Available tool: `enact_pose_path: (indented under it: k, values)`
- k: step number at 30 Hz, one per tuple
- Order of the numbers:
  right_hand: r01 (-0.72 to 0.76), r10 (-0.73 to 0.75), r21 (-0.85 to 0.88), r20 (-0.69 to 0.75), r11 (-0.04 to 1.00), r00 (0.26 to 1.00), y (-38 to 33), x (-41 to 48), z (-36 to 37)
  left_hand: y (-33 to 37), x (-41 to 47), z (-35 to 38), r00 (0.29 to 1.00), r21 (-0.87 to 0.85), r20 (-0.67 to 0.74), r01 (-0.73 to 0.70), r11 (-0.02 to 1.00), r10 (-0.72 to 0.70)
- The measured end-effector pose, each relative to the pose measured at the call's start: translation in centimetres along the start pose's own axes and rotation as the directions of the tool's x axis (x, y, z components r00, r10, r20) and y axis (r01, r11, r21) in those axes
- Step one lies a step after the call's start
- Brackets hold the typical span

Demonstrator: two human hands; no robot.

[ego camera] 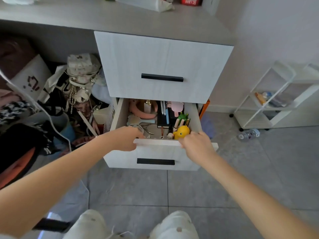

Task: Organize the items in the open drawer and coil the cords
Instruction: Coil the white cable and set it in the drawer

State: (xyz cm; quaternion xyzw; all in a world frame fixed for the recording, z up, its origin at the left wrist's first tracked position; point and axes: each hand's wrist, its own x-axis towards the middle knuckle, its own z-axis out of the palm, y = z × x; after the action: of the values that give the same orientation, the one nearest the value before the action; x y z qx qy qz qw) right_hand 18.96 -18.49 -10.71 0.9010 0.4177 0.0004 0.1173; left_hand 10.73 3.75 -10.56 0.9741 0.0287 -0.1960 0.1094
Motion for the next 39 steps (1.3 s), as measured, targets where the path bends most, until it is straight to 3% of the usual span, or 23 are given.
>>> enact_pose_path:
  k: [3,6,8,10,12,14,16,18,19,21,25,31,39]
  values:
    - [-0.012,0.012,0.075,-0.003,0.997,1.000,1.2,2.1,0.4,-1.3,2.2,-0.9,1.000,0.023,0.006,-0.007,1.000,0.007]
    - [0.012,0.009,0.153,-0.133,0.988,0.991,2.6,4.1,1.2,-2.2,4.0,-1.5,1.000,-0.022,0.026,-0.010,1.000,0.011]
    - [-0.016,0.053,0.208,-0.176,0.978,0.983,3.3,5.8,1.6,-2.4,4.5,-1.7,0.992,-0.108,-0.120,-0.045,0.993,0.031]
    - [-0.033,0.071,0.200,-0.184,0.979,0.980,3.3,6.9,1.8,-1.7,4.2,-1.6,0.931,-0.220,-0.364,-0.118,0.968,0.031]
    - [-0.057,0.090,0.188,-0.172,0.980,0.981,3.2,8.0,1.7,-1.1,4.5,-1.6,0.935,-0.411,-0.350,-0.104,0.905,-0.052]
    - [-0.089,0.120,0.211,-0.137,0.973,0.983,3.2,8.8,1.6,-0.8,5.5,-1.4,0.983,-0.691,-0.063,0.080,0.718,-0.170]
    - [-0.105,0.143,0.260,-0.133,0.960,0.981,3.4,9.8,1.4,-0.8,7.0,-2.1,0.932,-0.902,0.239,0.317,0.295,-0.272]
    - [-0.090,0.115,0.312,-0.062,0.946,0.991,2.9,10.1,1.2,-0.8,7.9,-2.9,0.870,-0.913,0.407,0.384,-0.133,-0.279]
    - [-0.079,0.092,0.351,-0.021,0.933,0.995,2.6,10.3,1.2,-0.9,8.4,-3.4,0.864,-0.900,0.425,0.373,-0.223,-0.269]
    - [-0.128,0.081,0.390,0.136,0.912,0.987,2.1,10.7,0.4,-1.1,8.9,-4.0,0.865,-0.904,0.424,0.389,-0.176,-0.268]
    - [-0.171,0.074,0.348,0.276,0.922,0.958,2.8,12.5,-0.9,-1.4,9.9,-5.4,0.837,-0.890,0.447,0.450,-0.068,-0.315]
    - [-0.155,0.046,0.345,0.304,0.926,0.952,3.9,14.5,-0.6,-2.3,12.3,-6.8,0.816,-0.864,0.460,0.503,0.037,-0.350]
    - [-0.150,0.021,0.337,0.358,0.929,0.933,4.8,16.0,0.2,-2.8,14.2,-6.6,0.869,-0.827,0.359,0.465,0.317,-0.340]
